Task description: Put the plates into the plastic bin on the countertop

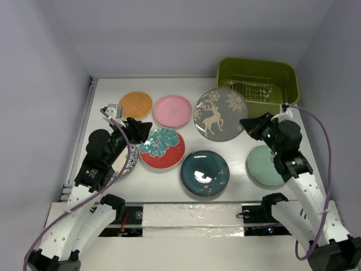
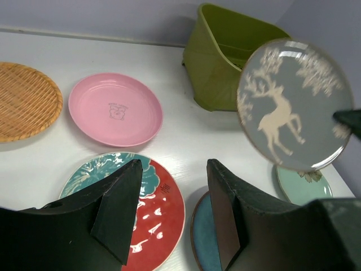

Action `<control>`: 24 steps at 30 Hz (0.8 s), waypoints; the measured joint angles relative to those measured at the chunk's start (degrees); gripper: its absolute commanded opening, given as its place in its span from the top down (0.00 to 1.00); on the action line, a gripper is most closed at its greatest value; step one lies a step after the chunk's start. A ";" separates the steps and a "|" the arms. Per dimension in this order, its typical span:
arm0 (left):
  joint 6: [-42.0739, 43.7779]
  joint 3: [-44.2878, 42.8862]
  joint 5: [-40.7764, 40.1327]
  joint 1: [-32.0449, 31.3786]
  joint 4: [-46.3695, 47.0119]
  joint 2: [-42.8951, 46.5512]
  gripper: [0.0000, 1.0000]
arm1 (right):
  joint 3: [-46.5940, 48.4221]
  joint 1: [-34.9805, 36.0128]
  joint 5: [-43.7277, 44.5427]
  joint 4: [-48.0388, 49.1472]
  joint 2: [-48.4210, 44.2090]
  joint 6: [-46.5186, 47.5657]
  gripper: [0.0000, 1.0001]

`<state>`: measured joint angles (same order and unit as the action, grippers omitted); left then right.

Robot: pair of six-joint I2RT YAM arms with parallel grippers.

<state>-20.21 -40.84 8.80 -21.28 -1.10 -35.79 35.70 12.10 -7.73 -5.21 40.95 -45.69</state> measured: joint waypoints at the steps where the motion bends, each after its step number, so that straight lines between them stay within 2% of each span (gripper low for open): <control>1: 0.00 0.00 0.02 0.00 0.00 0.02 0.54 | 2.93 0.00 -0.04 -1.16 0.85 0.76 1.00; 5: -0.02 0.00 0.00 0.00 -0.02 0.28 0.54 | 15.47 -1.18 -0.15 -1.55 10.14 5.14 1.00; 12: 0.00 0.00 -0.04 0.00 -0.04 2.36 0.54 | 34.67 -12.39 -1.99 0.04 32.83 9.05 1.00; 19: 0.02 0.00 -0.42 -0.87 -0.09 3.26 0.54 | 45.72 -21.05 -1.25 -3.30 49.18 10.10 1.00; 24: 0.04 0.00 -0.63 -0.92 -0.09 3.45 0.54 | 49.33 -23.15 -1.14 -5.66 55.93 11.41 1.00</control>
<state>-20.16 -40.84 8.16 -22.20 -1.19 -32.34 85.03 -11.05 -8.86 -10.87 96.88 -34.28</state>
